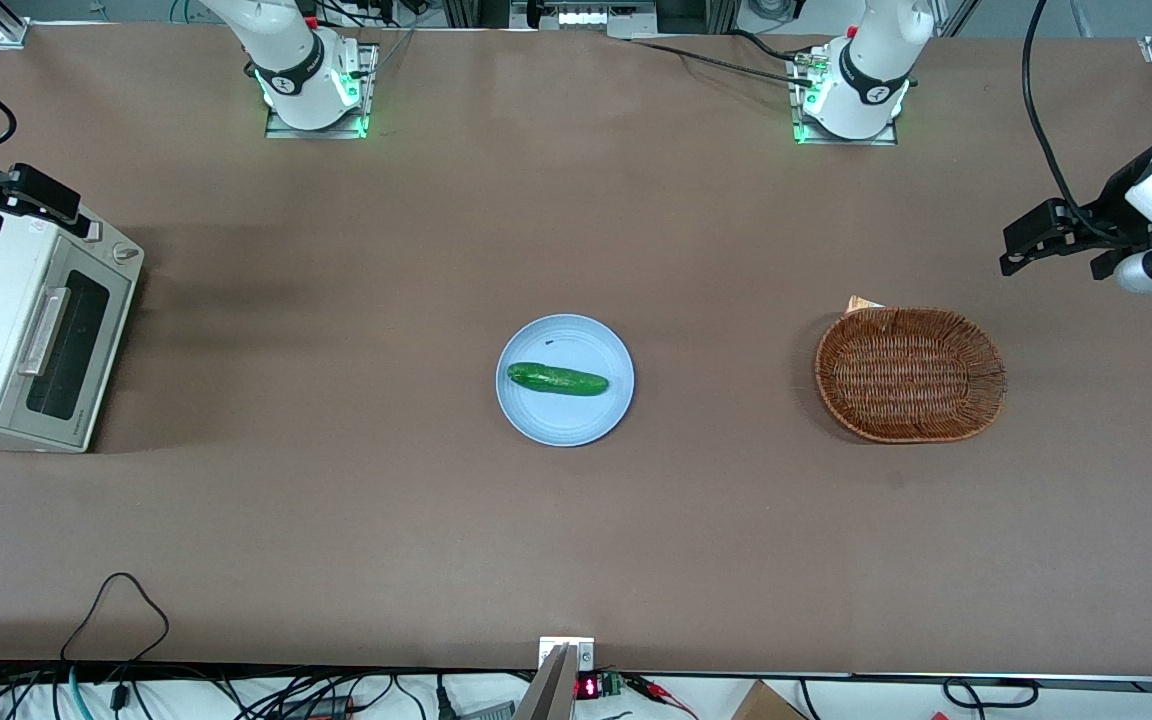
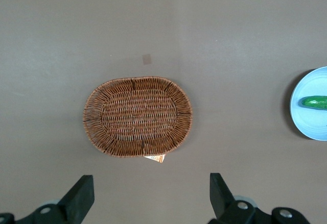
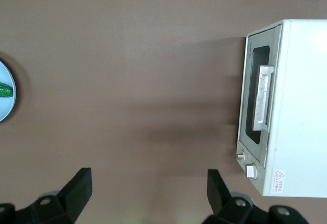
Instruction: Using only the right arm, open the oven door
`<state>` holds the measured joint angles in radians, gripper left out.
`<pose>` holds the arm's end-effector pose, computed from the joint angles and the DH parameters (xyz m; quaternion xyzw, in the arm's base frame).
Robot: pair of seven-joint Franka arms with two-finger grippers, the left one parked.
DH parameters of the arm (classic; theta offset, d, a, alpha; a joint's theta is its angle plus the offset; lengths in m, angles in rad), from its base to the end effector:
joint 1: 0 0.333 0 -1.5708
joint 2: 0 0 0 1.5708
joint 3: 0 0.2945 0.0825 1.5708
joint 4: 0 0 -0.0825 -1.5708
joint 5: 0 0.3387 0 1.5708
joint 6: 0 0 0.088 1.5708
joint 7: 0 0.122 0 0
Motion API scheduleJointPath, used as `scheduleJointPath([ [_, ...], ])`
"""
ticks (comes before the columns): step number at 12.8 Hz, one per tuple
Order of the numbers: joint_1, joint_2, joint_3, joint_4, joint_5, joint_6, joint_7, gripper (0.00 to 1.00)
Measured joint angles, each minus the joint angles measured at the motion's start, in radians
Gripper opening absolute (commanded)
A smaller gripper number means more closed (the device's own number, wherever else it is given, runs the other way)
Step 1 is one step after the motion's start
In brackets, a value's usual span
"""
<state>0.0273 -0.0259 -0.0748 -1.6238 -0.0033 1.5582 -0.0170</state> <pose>0.4982 -0.0245 0.5774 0.9997 -0.0152 -0.0199 0.0000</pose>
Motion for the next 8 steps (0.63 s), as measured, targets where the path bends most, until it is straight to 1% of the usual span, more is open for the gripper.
scheduleJointPath([
  [8,0.002,0.0,0.009,0.0,0.0,0.0,0.0,1.0],
])
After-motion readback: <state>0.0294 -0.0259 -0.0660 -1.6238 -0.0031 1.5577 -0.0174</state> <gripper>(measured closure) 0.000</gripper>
